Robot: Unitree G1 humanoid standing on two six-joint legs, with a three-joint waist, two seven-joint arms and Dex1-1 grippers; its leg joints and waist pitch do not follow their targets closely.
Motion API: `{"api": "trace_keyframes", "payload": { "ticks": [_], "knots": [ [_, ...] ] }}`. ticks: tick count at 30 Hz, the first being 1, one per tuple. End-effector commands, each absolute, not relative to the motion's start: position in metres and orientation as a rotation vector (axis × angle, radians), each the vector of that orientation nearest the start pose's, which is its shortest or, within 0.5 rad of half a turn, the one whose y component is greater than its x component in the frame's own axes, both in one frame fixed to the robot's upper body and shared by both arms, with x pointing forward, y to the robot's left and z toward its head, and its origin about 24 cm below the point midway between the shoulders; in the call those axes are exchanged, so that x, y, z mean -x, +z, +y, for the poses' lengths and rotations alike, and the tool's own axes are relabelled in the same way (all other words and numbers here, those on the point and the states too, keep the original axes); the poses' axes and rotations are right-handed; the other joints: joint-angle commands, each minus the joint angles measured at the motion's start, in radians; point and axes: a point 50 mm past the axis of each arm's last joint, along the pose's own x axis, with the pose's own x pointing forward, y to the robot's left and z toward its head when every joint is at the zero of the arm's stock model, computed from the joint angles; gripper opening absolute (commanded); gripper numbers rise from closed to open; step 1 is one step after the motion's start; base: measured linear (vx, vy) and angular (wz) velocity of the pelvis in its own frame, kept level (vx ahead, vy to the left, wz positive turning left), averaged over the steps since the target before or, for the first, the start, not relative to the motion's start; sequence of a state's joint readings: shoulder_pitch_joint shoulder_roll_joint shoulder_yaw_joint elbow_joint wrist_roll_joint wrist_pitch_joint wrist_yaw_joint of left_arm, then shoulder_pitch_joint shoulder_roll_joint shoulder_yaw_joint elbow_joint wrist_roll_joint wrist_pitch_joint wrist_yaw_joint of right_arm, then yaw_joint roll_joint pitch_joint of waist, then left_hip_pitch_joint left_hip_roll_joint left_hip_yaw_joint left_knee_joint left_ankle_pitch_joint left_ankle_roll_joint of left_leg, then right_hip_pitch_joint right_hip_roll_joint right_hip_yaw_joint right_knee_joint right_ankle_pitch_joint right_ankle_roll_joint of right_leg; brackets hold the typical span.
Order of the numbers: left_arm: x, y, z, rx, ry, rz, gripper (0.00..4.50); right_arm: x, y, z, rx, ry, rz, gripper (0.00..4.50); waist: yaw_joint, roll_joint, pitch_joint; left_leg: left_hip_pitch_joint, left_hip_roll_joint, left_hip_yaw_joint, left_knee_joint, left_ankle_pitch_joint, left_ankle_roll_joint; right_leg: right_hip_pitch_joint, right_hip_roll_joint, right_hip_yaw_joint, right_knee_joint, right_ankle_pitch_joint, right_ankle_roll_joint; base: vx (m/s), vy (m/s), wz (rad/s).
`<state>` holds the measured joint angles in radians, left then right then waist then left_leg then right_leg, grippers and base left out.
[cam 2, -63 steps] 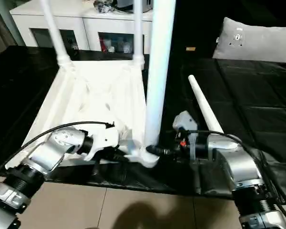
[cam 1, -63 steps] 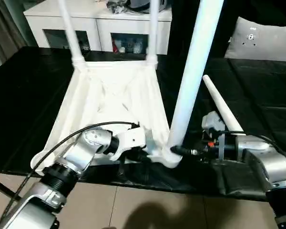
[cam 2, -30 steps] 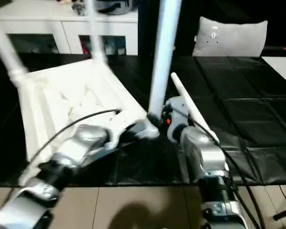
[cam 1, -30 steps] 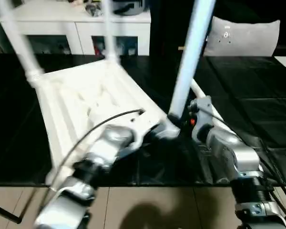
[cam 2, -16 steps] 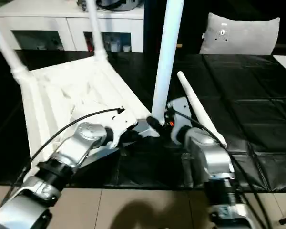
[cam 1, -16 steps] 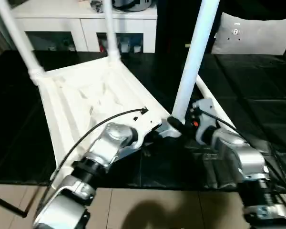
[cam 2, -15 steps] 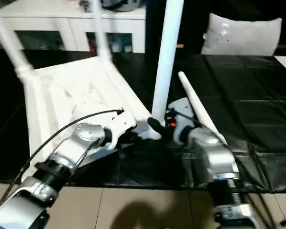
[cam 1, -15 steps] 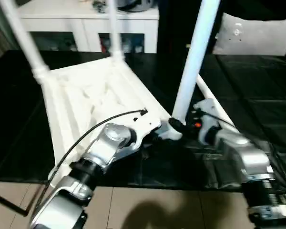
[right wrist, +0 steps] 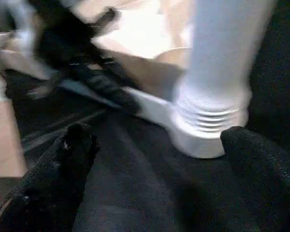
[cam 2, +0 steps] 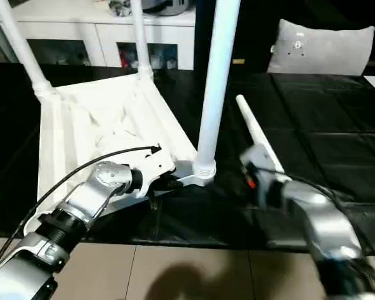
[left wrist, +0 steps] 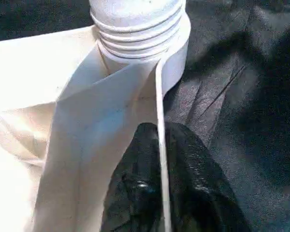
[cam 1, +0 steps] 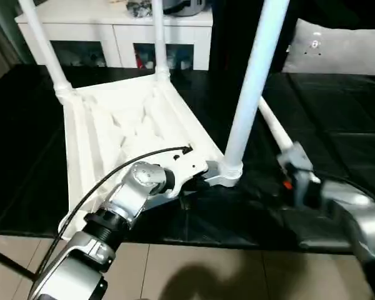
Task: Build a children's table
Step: Rotate table base
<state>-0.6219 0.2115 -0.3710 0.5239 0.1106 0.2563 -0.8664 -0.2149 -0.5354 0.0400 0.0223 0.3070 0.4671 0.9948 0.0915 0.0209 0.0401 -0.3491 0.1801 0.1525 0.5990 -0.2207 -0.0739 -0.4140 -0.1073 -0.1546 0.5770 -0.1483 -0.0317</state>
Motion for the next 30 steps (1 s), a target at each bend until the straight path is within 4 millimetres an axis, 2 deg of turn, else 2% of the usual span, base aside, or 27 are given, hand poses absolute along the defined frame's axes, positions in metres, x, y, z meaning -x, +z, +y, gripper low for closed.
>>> {"api": "trace_keyframes", "payload": {
  "ticks": [1, 3, 5, 7, 9, 10, 11, 12, 13, 14, 15, 17, 18, 19, 20, 21, 22, 24, 30],
  "knots": [
    [-0.325, 0.061, 0.075, -0.438, -1.126, 0.366, 0.68, -0.262, 0.075, -0.185, 0.074, 1.044, 0.375, 4.50, 0.011, -0.022, -0.062, -0.018, 0.037, -0.005, -0.065, -0.093, 0.103, 0.076, -0.056, 0.053, -0.085, -0.392, -0.058, 0.000, 0.000, 0.00],
    [-0.327, 0.066, 0.074, -0.418, -1.113, 0.333, 0.89, -0.261, 0.073, -0.178, 0.067, 1.061, 0.379, 4.50, 0.013, -0.020, -0.064, -0.017, 0.041, -0.006, -0.065, -0.089, 0.104, 0.075, -0.059, 0.055, -0.082, -0.373, -0.072, 0.000, 0.000, 0.00],
    [-0.329, 0.073, 0.075, -0.384, -1.091, 0.303, 0.89, -0.261, 0.070, -0.172, 0.063, 1.063, 0.381, 4.50, 0.015, -0.019, -0.064, -0.018, 0.043, -0.007, -0.066, -0.081, 0.102, 0.074, -0.059, 0.055, -0.078, -0.350, -0.090, 0.000, 0.000, 0.00],
    [-0.332, 0.085, 0.086, -0.362, -1.034, 0.288, 0.89, -0.268, 0.064, -0.165, 0.073, 1.013, 0.388, 4.50, 0.017, -0.020, -0.063, -0.017, 0.044, -0.006, -0.066, -0.080, 0.094, 0.073, -0.060, 0.057, -0.075, -0.341, -0.102, 0.000, 0.000, 0.00],
    [-0.333, 0.091, 0.094, -0.372, -0.998, 0.294, 0.89, -0.272, 0.061, -0.162, 0.076, 0.986, 0.389, 4.50, 0.014, -0.017, -0.062, -0.014, 0.045, -0.006, -0.068, -0.085, 0.079, 0.072, -0.060, 0.058, -0.073, -0.345, -0.105, 0.000, 0.000, 0.00],
    [-0.337, 0.096, 0.109, -0.408, -0.932, 0.308, 0.89, -0.275, 0.059, -0.158, 0.076, 0.976, 0.389, 4.50, 0.015, -0.013, -0.061, -0.015, 0.044, -0.008, -0.069, -0.084, 0.078, 0.072, -0.060, 0.058, -0.072, -0.347, -0.104, 0.000, 0.000, 0.00],
    [-0.338, 0.097, 0.111, -0.414, -0.922, 0.309, 0.89, -0.275, 0.059, -0.157, 0.076, 0.976, 0.388, 4.50, 0.013, -0.013, -0.061, -0.015, 0.045, -0.007, -0.070, -0.092, 0.074, 0.071, -0.059, 0.059, -0.072, -0.351, -0.103, 0.000, 0.000, 0.00],
    [-0.345, 0.107, 0.142, -0.469, -0.780, 0.332, 0.89, -0.277, 0.057, -0.150, 0.075, 0.976, 0.387, 4.50, 0.012, -0.013, -0.061, -0.013, 0.043, -0.007, -0.069, -0.093, 0.071, 0.071, -0.057, 0.058, -0.072, -0.351, -0.095, 0.000, 0.000, 0.00],
    [-0.347, 0.111, 0.153, -0.487, -0.732, 0.339, 0.73, -0.278, 0.057, -0.148, 0.074, 0.977, 0.386, 4.50, 0.006, -0.009, -0.059, -0.017, 0.040, -0.009, -0.071, -0.094, 0.069, 0.074, -0.054, 0.057, -0.071, -0.350, -0.087, 0.000, 0.000, 0.00],
    [-0.348, 0.114, 0.163, -0.513, -0.690, 0.348, 0.54, -0.278, 0.056, -0.146, 0.071, 0.981, 0.387, 4.50, 0.005, -0.007, -0.060, -0.013, 0.040, -0.008, -0.070, -0.097, 0.064, 0.072, -0.054, 0.057, -0.073, -0.351, -0.083, 0.000, 0.000, 0.00],
    [-0.348, 0.119, 0.177, -0.558, -0.637, 0.357, 0.54, -0.278, 0.055, -0.143, 0.069, 0.989, 0.389, 4.50, 0.002, -0.006, -0.060, -0.011, 0.041, -0.010, -0.071, -0.095, 0.060, 0.072, -0.053, 0.058, -0.070, -0.347, -0.079, 0.000, 0.000, 0.00],
    [-0.348, 0.123, 0.189, -0.592, -0.594, 0.368, 0.42, -0.277, 0.055, -0.141, 0.069, 0.998, 0.392, 4.50, 0.002, -0.005, -0.060, -0.009, 0.042, -0.010, -0.071, -0.094, 0.060, 0.070, -0.053, 0.059, -0.069, -0.337, -0.085, 0.000, 0.000, 0.00],
    [-0.346, 0.130, 0.215, -0.663, -0.508, 0.406, 0.28, -0.276, 0.053, -0.136, 0.067, 1.018, 0.398, 4.50, 0.005, -0.002, -0.062, -0.006, 0.046, -0.011, -0.071, -0.088, 0.058, 0.068, -0.054, 0.061, -0.065, -0.314, -0.098, 0.000, 0.000, 0.00],
    [-0.346, 0.130, 0.215, -0.663, -0.508, 0.406, 0.16, -0.276, 0.053, -0.136, 0.067, 1.018, 0.398, 4.50, 0.006, -0.010, -0.062, -0.011, 0.047, -0.013, -0.072, -0.076, 0.060, 0.071, -0.056, 0.063, -0.055, -0.289, -0.111, 0.000, 0.000, 0.00],
    [-0.345, 0.132, 0.229, -0.702, -0.454, 0.434, 0.16, -0.276, 0.053, -0.134, 0.069, 1.030, 0.404, 4.50, 0.006, -0.006, -0.061, -0.008, 0.049, -0.012, -0.072, -0.078, 0.058, 0.069, -0.056, 0.064, -0.056, -0.283, -0.117, 0.000, 0.000, 0.00],
    [-0.344, 0.132, 0.233, -0.710, -0.436, 0.444, 0.12, -0.275, 0.052, -0.133, 0.070, 1.034, 0.406, 4.50, 0.005, -0.005, -0.060, -0.007, 0.050, -0.011, -0.073, -0.083, 0.057, 0.068, -0.056, 0.065, -0.056, -0.273, -0.125, 0.000, 0.000, 0.00],
    [-0.343, 0.132, 0.242, -0.724, -0.401, 0.464, 0.12, -0.275, 0.052, -0.132, 0.070, 1.039, 0.409, 4.50, 0.009, -0.008, -0.060, -0.007, 0.049, -0.011, -0.073, -0.084, 0.054, 0.069, -0.057, 0.066, -0.053, -0.265, -0.132, 0.000, 0.000, 0.00],
    [-0.336, 0.123, 0.258, -0.745, -0.363, 0.537, 0.03, -0.275, 0.050, -0.130, 0.076, 1.048, 0.422, 4.50, 0.011, -0.006, -0.059, -0.007, 0.050, -0.011, -0.074, -0.096, 0.048, 0.068, -0.059, 0.068, -0.053, -0.266, -0.137, 0.000, 0.000, 0.00],
    [-0.329, 0.108, 0.267, -0.793, -0.348, 0.623, 0.03, -0.271, 0.051, -0.127, 0.061, 1.088, 0.431, 4.50, 0.014, -0.001, -0.059, -0.003, 0.050, -0.011, -0.076, -0.125, 0.035, 0.067, -0.060, 0.069, -0.058, -0.290, -0.131, 0.000, 0.000, 0.00]
  ]
}}
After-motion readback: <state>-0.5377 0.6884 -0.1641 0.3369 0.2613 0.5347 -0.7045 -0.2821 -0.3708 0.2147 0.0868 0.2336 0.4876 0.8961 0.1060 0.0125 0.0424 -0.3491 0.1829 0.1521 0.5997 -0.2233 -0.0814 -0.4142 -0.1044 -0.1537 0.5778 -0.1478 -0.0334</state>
